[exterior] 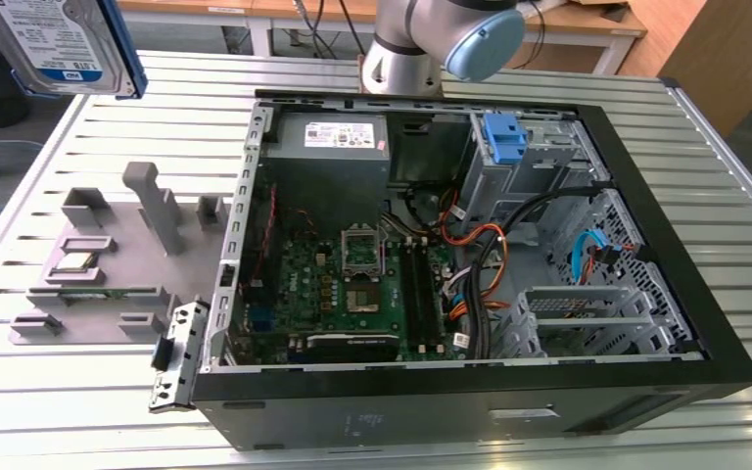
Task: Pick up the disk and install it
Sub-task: 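Pick up the disk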
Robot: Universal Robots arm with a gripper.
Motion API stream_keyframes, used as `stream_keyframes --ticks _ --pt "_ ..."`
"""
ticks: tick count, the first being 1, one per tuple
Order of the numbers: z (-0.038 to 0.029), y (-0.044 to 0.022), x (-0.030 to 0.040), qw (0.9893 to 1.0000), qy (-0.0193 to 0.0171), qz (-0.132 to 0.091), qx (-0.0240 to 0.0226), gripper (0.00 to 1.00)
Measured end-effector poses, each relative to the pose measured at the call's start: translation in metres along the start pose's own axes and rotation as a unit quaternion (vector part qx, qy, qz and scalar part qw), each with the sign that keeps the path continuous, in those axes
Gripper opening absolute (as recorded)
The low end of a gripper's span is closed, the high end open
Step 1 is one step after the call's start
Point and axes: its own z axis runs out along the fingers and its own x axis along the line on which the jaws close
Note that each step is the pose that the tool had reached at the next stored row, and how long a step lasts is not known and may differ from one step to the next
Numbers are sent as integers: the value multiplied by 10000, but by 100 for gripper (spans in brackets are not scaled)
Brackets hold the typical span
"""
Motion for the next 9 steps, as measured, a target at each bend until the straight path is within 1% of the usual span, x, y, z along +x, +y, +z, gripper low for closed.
stream_keyframes --ticks 9 --pt "0 -8 0 10000 0 0 0 35"
